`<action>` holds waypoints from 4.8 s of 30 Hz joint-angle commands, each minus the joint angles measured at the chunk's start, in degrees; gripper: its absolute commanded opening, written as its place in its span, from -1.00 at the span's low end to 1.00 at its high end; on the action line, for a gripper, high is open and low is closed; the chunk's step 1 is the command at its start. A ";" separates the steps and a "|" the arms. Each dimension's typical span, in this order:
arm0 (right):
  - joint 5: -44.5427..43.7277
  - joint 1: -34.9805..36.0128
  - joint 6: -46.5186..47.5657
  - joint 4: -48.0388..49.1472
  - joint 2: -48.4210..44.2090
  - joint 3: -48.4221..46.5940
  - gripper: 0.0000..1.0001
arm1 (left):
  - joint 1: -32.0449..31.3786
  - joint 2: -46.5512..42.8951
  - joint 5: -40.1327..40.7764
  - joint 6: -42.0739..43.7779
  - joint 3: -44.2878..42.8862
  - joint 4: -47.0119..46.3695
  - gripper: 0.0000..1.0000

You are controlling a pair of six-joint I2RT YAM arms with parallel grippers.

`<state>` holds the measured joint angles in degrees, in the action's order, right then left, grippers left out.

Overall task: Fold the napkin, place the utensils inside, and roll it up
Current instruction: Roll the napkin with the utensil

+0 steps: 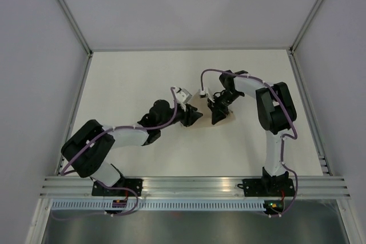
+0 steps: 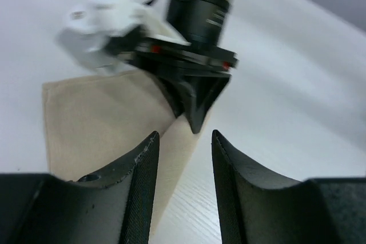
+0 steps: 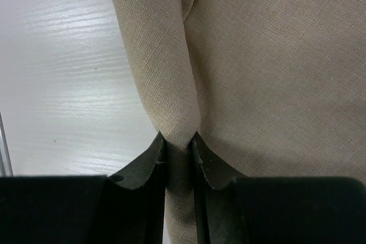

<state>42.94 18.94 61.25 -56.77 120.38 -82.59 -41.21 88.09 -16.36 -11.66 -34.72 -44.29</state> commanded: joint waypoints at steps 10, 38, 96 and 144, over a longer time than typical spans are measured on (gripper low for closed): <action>-7.96 0.84 -2.10 -5.28 11.72 -2.75 -0.93 | -17.23 10.68 22.95 39.86 -9.49 14.32 0.01; -8.31 0.84 -3.51 -8.71 15.77 -7.68 -0.92 | -17.50 25.64 16.64 48.76 -17.66 32.59 -0.78; -13.58 0.65 -6.50 52.99 -53.67 54.63 0.68 | -1.77 48.31 -31.01 20.80 -47.81 76.55 -0.95; -16.22 10.86 -7.91 47.81 -40.75 53.32 -0.71 | 0.60 41.55 -30.75 13.79 -46.50 68.56 -0.23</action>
<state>28.01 29.91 52.40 -6.09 76.97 -28.91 -41.56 129.60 -59.22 4.58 -85.17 24.95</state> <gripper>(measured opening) 0.252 0.369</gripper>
